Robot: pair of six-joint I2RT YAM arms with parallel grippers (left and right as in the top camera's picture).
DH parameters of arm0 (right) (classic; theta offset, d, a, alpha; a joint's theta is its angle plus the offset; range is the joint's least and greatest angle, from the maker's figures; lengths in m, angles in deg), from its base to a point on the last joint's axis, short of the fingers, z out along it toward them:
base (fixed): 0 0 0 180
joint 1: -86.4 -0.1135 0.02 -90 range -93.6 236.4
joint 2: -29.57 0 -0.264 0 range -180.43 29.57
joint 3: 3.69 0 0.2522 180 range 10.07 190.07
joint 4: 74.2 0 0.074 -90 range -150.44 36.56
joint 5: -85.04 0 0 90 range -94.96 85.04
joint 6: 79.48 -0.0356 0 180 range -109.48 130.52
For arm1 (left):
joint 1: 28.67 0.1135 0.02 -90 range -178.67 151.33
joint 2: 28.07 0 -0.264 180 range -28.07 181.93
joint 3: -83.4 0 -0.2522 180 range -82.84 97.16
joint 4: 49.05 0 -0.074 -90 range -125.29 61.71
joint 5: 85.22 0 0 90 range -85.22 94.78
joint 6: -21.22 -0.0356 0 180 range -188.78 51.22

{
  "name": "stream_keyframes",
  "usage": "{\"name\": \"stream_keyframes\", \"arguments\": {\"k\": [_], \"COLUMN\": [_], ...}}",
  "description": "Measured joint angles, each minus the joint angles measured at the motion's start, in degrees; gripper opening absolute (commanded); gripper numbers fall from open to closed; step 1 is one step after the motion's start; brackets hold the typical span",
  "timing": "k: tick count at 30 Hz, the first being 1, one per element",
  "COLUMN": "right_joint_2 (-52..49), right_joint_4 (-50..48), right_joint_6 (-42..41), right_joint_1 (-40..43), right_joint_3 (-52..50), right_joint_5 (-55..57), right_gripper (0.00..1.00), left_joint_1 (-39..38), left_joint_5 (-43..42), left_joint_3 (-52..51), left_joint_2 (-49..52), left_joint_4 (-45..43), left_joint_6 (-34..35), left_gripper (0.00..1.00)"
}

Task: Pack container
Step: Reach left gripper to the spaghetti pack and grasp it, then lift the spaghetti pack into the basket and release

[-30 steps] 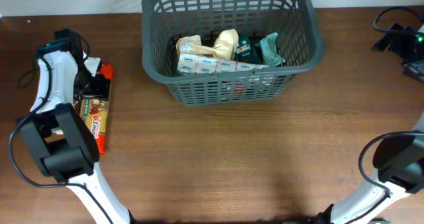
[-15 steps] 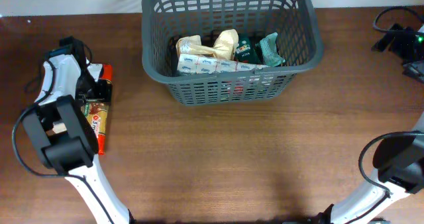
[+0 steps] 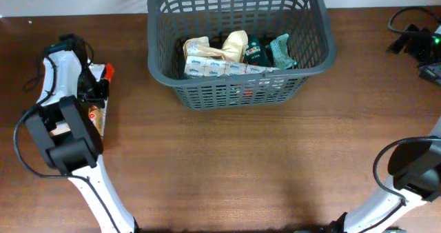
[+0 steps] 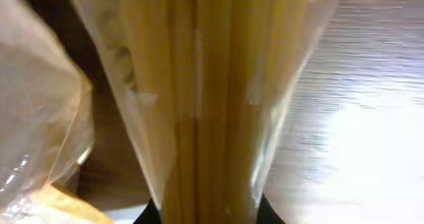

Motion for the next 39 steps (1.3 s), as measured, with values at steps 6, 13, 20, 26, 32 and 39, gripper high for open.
{"name": "stream_keyframes", "arguments": {"k": [6, 13, 20, 26, 32, 39], "right_joint_2": [0.00, 0.00, 0.00, 0.00, 0.00, 0.00], "right_joint_4": [0.00, 0.00, 0.00, 0.00, 0.00, -0.02], "right_joint_6": [0.04, 0.00, -0.15, -0.13, -0.15, -0.15], "right_joint_1": [0.00, 0.00, 0.00, 0.00, 0.00, 0.00], "right_joint_3": [0.00, 0.00, 0.00, 0.00, 0.00, 0.00], "right_joint_5": [0.00, 0.00, 0.00, 0.00, 0.00, 0.00], "right_gripper": [0.99, 0.99, 0.99, 0.99, 0.99, 0.99], "left_joint_1": [-3.58, -9.35, -18.91, -31.65, -37.94, -38.49], "left_joint_5": [-3.80, -5.25, -8.07, -13.97, -19.47, -19.91], "left_joint_3": [21.09, 52.19, 67.60, 66.14, 53.66, 30.97], "left_joint_2": [3.28, 1.18, -5.29, -6.84, -6.69, -5.18], "left_joint_4": [10.71, 9.97, 9.22, 9.14, 4.72, -16.50], "left_joint_6": [-1.11, -8.22, -29.55, -43.98, -50.82, -50.49], "left_gripper": [0.02, 0.02, 0.02, 0.02, 0.02, 0.02]}}
